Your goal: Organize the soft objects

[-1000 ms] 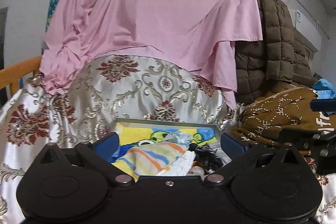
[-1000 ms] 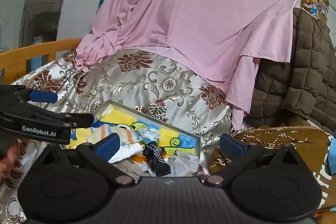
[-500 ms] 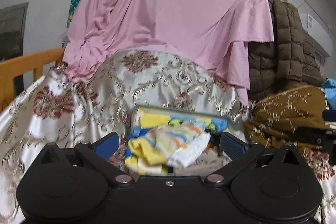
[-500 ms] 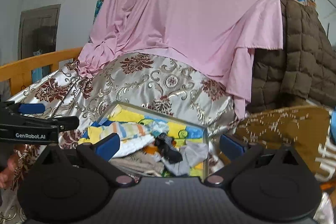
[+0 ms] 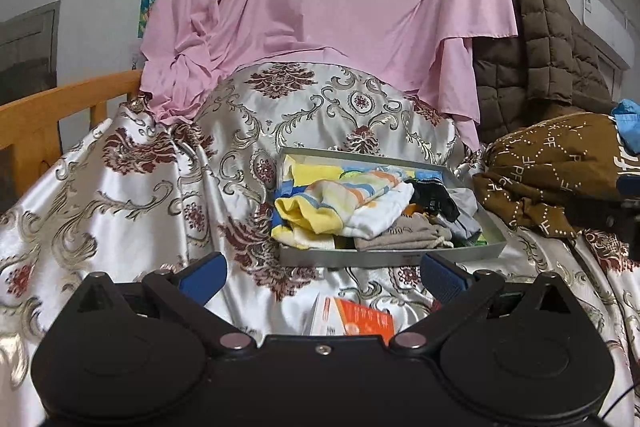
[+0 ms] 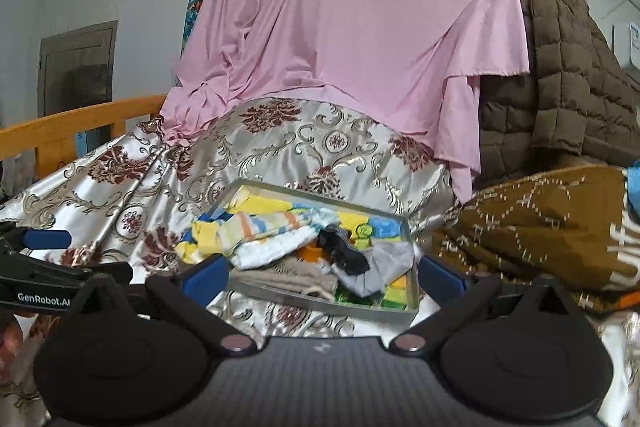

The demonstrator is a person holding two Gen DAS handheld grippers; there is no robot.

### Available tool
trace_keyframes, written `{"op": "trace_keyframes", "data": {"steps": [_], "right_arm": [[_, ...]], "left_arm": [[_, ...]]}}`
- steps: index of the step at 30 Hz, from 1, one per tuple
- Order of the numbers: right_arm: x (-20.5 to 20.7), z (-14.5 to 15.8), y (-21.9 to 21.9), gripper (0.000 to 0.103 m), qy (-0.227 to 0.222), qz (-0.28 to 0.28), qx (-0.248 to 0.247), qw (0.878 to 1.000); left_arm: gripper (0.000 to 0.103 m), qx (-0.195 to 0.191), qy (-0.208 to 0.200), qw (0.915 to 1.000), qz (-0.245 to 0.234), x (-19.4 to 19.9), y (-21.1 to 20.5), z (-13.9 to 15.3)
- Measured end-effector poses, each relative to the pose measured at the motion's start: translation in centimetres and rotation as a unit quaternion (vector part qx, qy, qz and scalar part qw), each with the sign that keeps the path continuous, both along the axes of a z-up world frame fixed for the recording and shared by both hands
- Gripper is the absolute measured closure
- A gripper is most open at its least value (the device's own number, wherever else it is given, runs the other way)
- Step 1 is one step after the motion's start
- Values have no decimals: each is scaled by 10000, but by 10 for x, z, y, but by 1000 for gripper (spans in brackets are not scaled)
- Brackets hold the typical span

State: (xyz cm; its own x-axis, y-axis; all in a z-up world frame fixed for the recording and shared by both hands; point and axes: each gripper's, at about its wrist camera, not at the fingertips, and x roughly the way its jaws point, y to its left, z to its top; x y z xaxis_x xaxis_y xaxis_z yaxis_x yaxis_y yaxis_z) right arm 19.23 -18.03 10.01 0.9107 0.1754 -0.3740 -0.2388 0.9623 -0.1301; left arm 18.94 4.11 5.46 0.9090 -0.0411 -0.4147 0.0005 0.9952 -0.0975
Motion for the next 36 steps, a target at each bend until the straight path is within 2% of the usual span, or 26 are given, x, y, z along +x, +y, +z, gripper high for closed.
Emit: {"op": "trace_keyframes", "data": {"steps": [3,9,13,16,20,26,32,36], "right_arm": [[-13,-3,-1,0,73,-84,57,9999],[-49,-9,-11,0,113,-242,488,9984],[-76,-12,-22,0,138,-446,819,9955],[-97,-15,-30,0,191,-580,982,9933],[-122,-26,-37,0,308,-714,1063,9913],[-148,-40,-38,0,408,-798,738,9932],[-159,-56,-44,0,184,-1006,672,9925],[-159,-70,-43,0,344,-900,707,9928]], "left_arm": [[1,-45,71,9999,102,-18,0,4],[1,3,98,9995,287,-68,-4,7],[1,148,130,9987,463,-104,-10,3],[1,95,175,9982,564,-125,-12,-3],[1,169,196,9980,577,-137,-19,-12],[1,64,222,9985,488,-138,-33,-23],[1,94,270,9983,511,-141,-47,-31],[1,258,335,9978,501,-143,-53,-35]]}}
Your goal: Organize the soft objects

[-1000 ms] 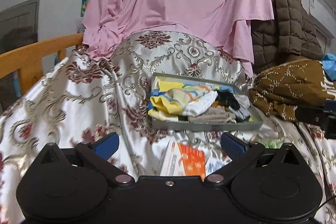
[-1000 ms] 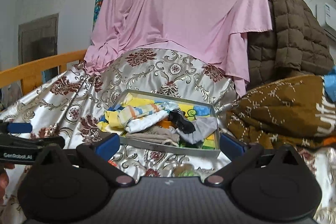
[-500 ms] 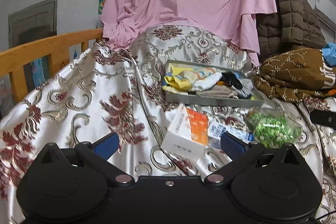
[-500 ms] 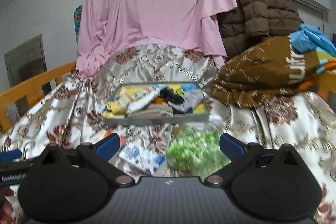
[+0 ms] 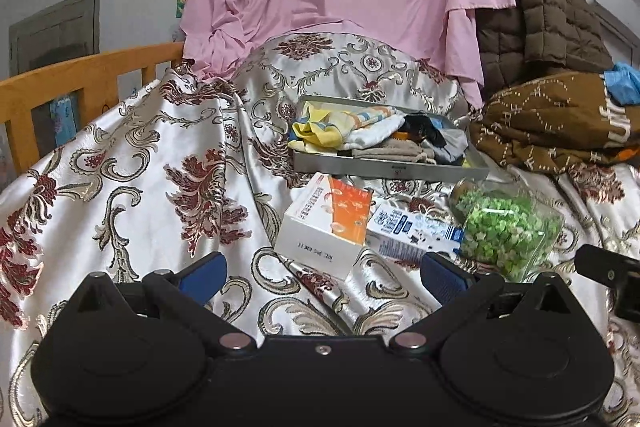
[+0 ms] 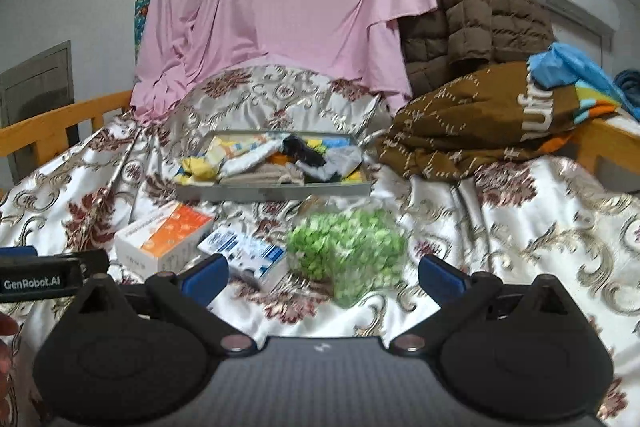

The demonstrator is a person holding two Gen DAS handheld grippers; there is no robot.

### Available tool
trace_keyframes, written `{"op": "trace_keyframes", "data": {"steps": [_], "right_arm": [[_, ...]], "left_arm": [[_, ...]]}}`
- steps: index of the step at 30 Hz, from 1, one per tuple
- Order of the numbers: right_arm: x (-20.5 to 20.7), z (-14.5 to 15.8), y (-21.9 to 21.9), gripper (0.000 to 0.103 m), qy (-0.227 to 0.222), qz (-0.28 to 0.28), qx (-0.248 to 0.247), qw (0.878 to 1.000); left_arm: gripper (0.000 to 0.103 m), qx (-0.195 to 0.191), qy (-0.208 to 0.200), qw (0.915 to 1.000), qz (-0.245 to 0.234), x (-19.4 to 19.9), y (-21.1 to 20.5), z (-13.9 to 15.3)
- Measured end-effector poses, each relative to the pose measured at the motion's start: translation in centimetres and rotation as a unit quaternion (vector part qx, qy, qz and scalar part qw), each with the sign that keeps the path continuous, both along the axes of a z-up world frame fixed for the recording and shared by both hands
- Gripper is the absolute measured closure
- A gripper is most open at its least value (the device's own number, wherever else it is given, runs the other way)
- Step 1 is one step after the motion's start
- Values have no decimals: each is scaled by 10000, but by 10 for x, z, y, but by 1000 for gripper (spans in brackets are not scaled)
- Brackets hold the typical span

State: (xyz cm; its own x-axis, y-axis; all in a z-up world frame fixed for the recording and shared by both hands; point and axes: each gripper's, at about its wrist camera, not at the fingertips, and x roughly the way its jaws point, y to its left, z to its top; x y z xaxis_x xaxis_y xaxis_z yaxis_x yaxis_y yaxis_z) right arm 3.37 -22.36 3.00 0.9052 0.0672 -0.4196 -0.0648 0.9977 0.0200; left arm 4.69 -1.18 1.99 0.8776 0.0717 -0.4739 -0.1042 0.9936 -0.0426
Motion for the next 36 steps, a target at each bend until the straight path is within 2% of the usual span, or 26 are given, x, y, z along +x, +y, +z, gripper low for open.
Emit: {"op": "trace_keyframes", "data": {"steps": [6,12,36], "right_arm": [[8,-8,-6,0,44,80,372,9993],[12,-16,-6,0,126,72,366,9992],[12,-21,-4,0,245,66,360,9990]], "left_arm": [[1,86,34,9999,130,-1,1,-2],[1,91,129,9995,263,2,4,-5],[1,271,121,9993,248,1,6,-5]]}}
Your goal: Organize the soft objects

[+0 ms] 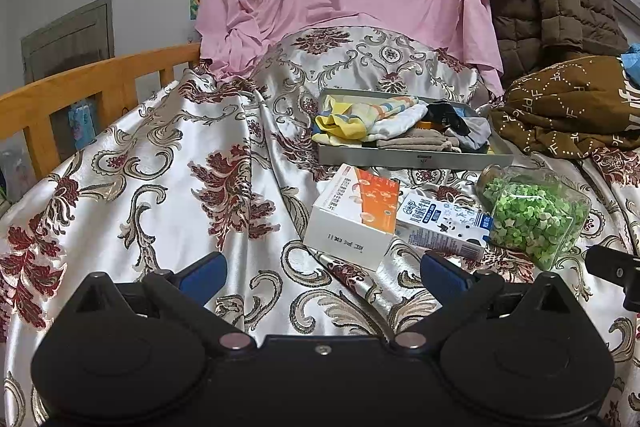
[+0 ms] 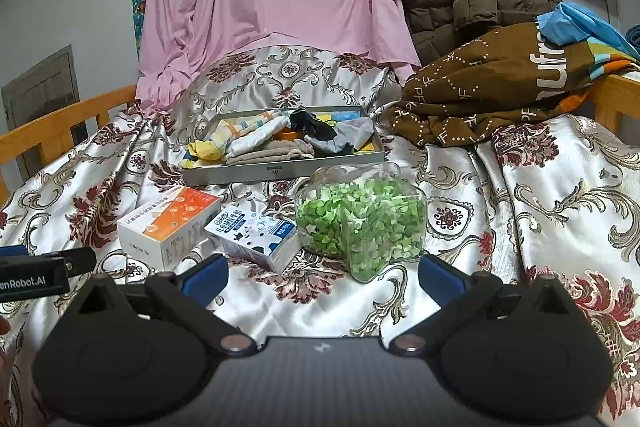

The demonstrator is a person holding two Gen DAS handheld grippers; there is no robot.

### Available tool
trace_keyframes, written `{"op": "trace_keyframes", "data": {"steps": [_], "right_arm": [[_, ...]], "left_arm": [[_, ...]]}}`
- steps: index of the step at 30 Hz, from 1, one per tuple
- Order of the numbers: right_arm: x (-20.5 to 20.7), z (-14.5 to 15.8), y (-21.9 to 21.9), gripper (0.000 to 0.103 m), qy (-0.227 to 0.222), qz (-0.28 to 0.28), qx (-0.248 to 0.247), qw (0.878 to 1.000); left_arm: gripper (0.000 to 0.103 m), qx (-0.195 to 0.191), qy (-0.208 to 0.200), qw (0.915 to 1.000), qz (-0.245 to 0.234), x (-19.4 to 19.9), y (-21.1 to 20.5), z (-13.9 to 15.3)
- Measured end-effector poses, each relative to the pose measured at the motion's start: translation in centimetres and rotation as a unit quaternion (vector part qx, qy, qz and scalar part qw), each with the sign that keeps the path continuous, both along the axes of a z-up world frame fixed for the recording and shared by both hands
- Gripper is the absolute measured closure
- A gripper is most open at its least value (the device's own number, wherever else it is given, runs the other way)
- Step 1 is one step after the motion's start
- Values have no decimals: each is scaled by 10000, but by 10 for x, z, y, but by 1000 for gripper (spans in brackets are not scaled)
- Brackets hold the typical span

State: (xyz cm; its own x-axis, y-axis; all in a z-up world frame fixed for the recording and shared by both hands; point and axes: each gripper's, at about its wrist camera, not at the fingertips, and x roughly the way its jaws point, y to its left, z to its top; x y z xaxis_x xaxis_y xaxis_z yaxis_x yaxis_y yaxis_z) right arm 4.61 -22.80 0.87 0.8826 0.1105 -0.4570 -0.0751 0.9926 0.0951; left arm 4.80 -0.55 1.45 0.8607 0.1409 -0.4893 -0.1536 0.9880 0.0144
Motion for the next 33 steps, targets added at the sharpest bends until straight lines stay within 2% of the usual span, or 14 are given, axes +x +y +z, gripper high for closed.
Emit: {"op": "trace_keyframes", "data": {"steps": [33], "right_arm": [[-1,0,2,0,-8,62,-38,10000]], "left_arm": [[1,38,-13,10000,-11,0,-1,0]]}}
